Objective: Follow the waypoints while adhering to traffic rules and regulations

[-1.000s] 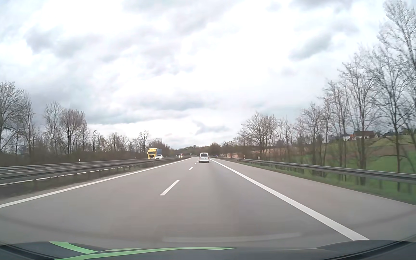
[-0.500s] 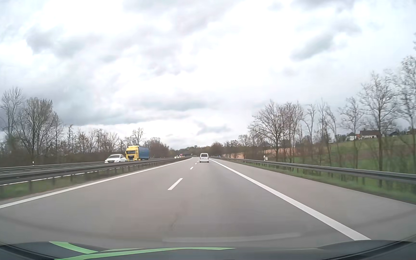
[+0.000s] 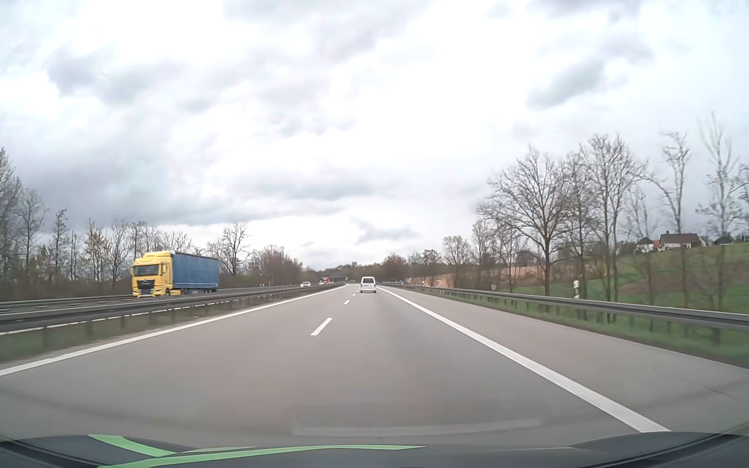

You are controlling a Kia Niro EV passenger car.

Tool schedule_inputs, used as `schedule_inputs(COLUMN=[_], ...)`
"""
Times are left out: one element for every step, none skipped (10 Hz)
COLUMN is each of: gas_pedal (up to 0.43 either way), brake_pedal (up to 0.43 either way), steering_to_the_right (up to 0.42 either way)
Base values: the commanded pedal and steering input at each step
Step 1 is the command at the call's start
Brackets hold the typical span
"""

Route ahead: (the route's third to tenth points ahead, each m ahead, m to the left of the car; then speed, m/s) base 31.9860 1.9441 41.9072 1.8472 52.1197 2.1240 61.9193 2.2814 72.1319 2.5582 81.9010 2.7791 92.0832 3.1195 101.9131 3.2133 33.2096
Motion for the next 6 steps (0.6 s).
schedule_inputs(gas_pedal=[0.441,0.441,0.441,0.441,0.441,0.441], brake_pedal=[0.0,0.0,0.0,0.0,0.0,0.0], steering_to_the_right=[-0.004,-0.004,-0.004,-0.003,-0.003,-0.003])
